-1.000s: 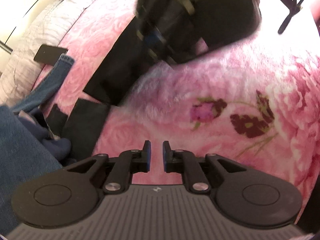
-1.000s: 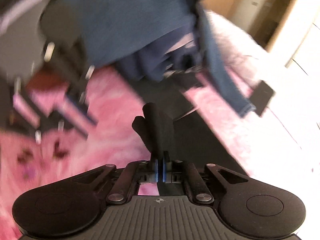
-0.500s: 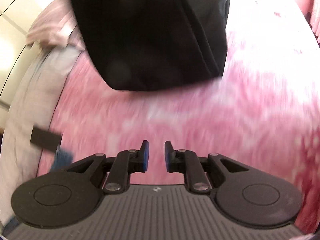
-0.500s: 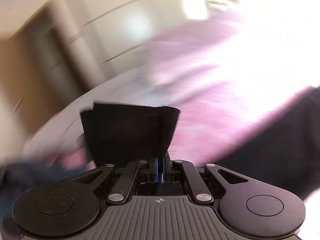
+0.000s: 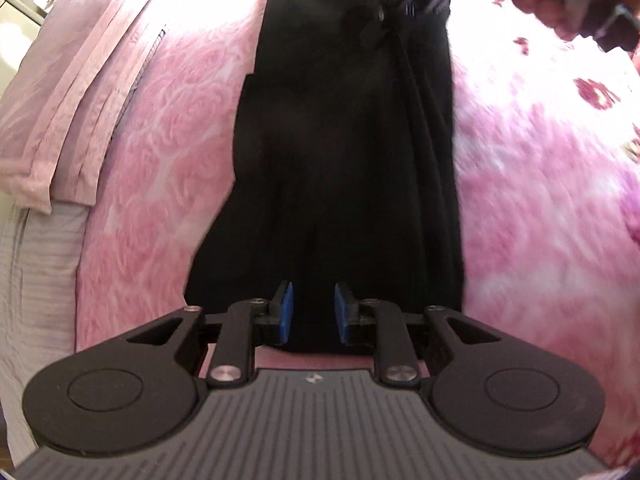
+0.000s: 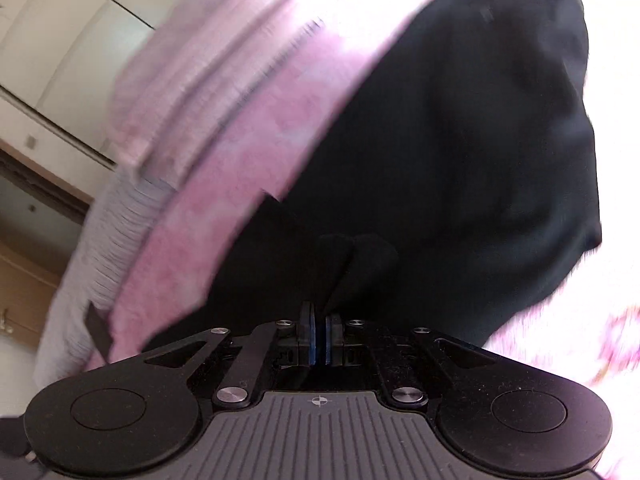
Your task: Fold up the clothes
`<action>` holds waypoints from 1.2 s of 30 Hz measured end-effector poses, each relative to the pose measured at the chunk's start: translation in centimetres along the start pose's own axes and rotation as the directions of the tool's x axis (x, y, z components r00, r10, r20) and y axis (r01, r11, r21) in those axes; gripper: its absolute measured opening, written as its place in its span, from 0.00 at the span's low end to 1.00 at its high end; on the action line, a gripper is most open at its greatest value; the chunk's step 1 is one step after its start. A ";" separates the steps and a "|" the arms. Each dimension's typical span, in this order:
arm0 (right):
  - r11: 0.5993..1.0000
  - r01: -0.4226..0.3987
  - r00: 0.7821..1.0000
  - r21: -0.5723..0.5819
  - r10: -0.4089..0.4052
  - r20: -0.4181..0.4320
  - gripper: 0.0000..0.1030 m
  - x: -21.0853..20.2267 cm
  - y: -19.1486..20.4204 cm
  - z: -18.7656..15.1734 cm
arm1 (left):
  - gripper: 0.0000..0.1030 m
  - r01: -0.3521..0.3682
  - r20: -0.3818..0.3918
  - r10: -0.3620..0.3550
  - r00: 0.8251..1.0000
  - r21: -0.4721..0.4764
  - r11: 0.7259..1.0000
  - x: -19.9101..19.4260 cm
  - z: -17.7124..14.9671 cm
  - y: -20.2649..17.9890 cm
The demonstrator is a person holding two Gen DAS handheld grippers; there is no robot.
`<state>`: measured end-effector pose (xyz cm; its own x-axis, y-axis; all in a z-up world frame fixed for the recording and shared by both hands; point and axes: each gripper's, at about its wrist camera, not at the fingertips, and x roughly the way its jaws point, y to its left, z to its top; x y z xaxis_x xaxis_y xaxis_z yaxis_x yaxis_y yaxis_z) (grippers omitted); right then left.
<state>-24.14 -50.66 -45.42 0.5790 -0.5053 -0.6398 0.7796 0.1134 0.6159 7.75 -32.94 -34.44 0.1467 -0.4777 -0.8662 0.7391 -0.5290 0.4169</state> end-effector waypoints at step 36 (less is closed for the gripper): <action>0.923 0.107 0.977 -0.370 -0.167 -0.135 0.47 -2.6 12.0 -10.8 | 0.34 -0.061 0.240 -0.048 0.970 0.427 0.902 4.4 -9.1 6.6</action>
<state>-13.69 -38.72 -41.31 0.4673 -0.3971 -0.7899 0.8697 0.3672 0.3299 19.24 -32.20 -38.02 -0.0511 -0.6060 -0.7938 0.3774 -0.7477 0.5464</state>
